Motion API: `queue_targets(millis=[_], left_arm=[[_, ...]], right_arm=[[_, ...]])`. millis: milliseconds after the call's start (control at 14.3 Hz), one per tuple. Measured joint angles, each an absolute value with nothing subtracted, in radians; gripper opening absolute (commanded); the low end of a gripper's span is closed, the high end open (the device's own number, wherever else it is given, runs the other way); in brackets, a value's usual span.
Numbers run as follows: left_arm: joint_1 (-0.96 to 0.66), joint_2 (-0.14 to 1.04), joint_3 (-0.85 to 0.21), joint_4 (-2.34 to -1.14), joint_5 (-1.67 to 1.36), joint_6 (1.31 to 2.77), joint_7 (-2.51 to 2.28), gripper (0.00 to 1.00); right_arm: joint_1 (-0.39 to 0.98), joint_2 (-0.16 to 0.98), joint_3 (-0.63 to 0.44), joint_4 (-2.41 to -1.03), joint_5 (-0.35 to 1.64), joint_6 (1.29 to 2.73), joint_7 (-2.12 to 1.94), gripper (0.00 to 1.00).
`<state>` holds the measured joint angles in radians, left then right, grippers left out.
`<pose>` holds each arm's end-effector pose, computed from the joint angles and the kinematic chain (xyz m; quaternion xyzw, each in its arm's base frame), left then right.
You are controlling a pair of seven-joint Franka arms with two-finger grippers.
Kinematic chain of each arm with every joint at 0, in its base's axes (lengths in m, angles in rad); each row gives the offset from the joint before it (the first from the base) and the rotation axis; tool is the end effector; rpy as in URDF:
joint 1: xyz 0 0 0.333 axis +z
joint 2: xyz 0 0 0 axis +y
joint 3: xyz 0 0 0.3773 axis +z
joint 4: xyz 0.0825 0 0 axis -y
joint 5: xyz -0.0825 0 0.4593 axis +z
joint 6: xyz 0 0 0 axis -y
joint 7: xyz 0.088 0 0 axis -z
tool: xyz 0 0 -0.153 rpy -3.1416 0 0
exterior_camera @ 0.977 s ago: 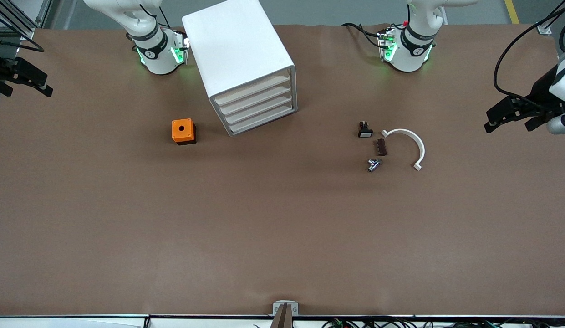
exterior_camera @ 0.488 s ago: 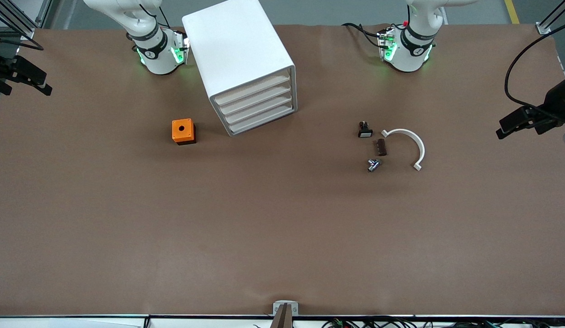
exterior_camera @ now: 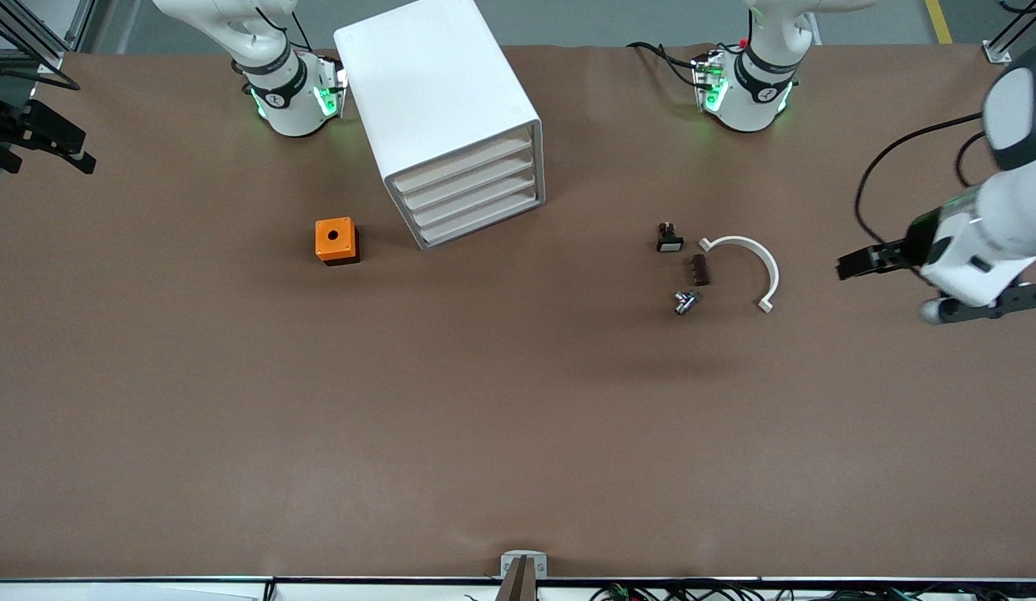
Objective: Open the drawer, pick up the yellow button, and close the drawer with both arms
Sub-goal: 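Move the left gripper toward the front of the white drawer cabinet, then grasp the drawer front of the white cabinet with the left gripper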
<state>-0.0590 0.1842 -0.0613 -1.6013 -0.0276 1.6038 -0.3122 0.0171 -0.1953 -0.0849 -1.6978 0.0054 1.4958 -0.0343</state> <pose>0.6703 -0.0825 0.5055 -0.9910 -0.0971 0.0926 0.0005 0.5460 -0.0410 0.6788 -0.9998 0.0157 0.0031 0.0111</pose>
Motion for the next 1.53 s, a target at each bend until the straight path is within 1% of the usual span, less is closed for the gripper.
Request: queue_targets(millis=[140,279,488,628,837,1186,1535], left_arm=[[-0.119,0.222,-0.067,-1.6,-0.028,1.589,-0.417,1.0],[-0.179,0.261,-0.069,-1.59,-0.038,1.533,-0.529,1.0],[-0.246,0.336,-0.071,-1.548,-0.154,1.424,-0.754,1.0],[-0.272,0.376,-0.072,-1.522,-0.23,1.384,-0.929,1.0],[-0.308,0.448,-0.072,-1.469,-0.381,1.372,-1.22,1.0],[-0.349,0.624,-0.073,-1.38,-0.65,1.371,-1.633,1.0],[-0.389,0.712,-0.077,-1.36,-0.844,1.36,-1.903,0.98]], right_arm=[[0.017,-0.195,-0.085,-1.698,0.005,1.495,-0.034,1.0],[0.017,-0.195,-0.086,-1.698,0.005,1.494,-0.034,1.0],[0.017,-0.195,-0.086,-1.698,0.005,1.493,-0.034,1.0],[0.017,-0.195,-0.086,-1.698,0.005,1.493,-0.034,1.0],[0.017,-0.195,-0.086,-1.698,0.005,1.493,-0.034,1.0],[0.017,-0.195,-0.086,-1.698,0.005,1.494,-0.034,1.0],[0.017,-0.195,-0.086,-1.698,0.005,1.488,-0.034,1.0]])
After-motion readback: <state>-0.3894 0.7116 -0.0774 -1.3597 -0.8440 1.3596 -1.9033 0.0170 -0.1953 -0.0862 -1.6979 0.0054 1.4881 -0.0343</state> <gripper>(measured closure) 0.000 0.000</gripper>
